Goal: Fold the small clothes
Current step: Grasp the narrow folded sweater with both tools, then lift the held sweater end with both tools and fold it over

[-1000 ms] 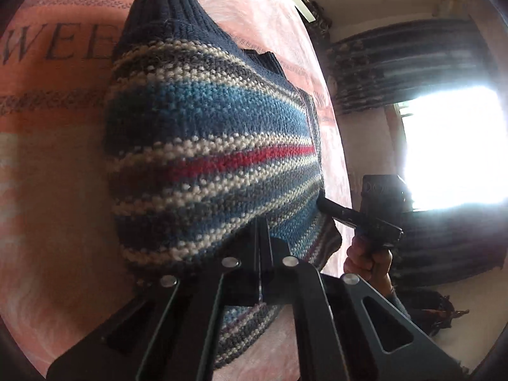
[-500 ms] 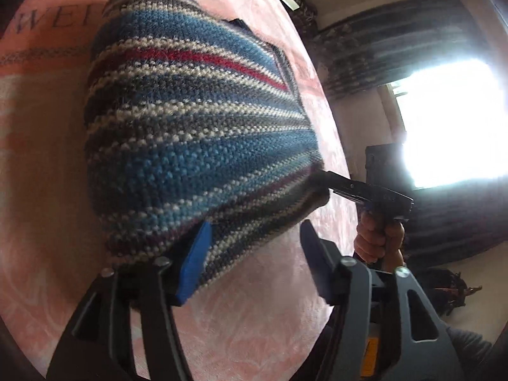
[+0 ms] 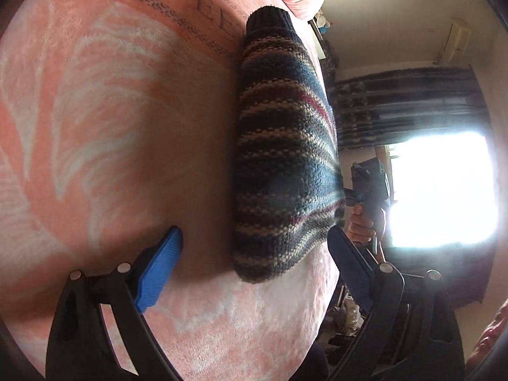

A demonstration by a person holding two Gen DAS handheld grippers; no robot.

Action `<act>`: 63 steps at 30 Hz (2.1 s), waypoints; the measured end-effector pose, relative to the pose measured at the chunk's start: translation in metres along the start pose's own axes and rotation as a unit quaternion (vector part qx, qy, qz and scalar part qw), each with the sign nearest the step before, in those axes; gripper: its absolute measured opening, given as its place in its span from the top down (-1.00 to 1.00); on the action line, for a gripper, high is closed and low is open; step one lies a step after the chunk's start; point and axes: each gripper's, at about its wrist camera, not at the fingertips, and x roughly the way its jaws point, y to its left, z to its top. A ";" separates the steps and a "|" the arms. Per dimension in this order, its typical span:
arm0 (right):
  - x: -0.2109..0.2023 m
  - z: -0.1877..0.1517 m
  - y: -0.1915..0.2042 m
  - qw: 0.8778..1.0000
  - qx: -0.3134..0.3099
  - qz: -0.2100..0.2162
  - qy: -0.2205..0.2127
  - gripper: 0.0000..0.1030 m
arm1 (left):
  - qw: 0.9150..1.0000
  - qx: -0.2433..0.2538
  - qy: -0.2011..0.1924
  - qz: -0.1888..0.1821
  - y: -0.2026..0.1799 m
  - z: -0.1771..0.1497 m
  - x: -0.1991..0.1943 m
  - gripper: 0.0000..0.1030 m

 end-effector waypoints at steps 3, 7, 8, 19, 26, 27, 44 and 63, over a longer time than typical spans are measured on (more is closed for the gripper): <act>0.024 0.015 0.006 1.000 -0.012 -0.005 0.023 -0.58 | 0.998 -0.010 0.002 -0.059 0.006 0.010 0.011 -0.78; 0.047 0.030 0.015 0.999 -0.029 0.003 0.043 -0.53 | 0.995 -0.006 0.024 -0.093 0.002 0.022 0.036 -0.77; 0.051 0.033 0.017 0.998 -0.031 0.007 0.046 -0.53 | 0.995 -0.003 0.030 -0.096 0.000 0.025 0.040 -0.77; 0.087 0.049 0.032 0.995 -0.052 0.048 0.070 -0.56 | 0.994 -0.004 0.066 -0.088 -0.007 0.037 0.067 -0.82; 0.096 0.051 0.039 0.995 -0.054 0.051 0.063 -0.50 | 0.997 -0.005 0.078 0.005 -0.029 0.044 0.093 -0.93; 0.096 0.051 0.038 0.996 -0.052 0.047 0.060 -0.38 | 0.997 -0.007 0.077 0.013 -0.029 0.043 0.093 -0.91; 0.077 0.010 0.070 0.998 -0.026 0.051 0.004 0.18 | 0.996 0.013 0.086 0.033 -0.062 0.037 0.060 0.11; 0.237 -0.170 0.116 0.993 -0.041 -0.005 0.108 -0.28 | 0.991 -0.084 0.068 0.083 0.067 -0.129 -0.102 -0.42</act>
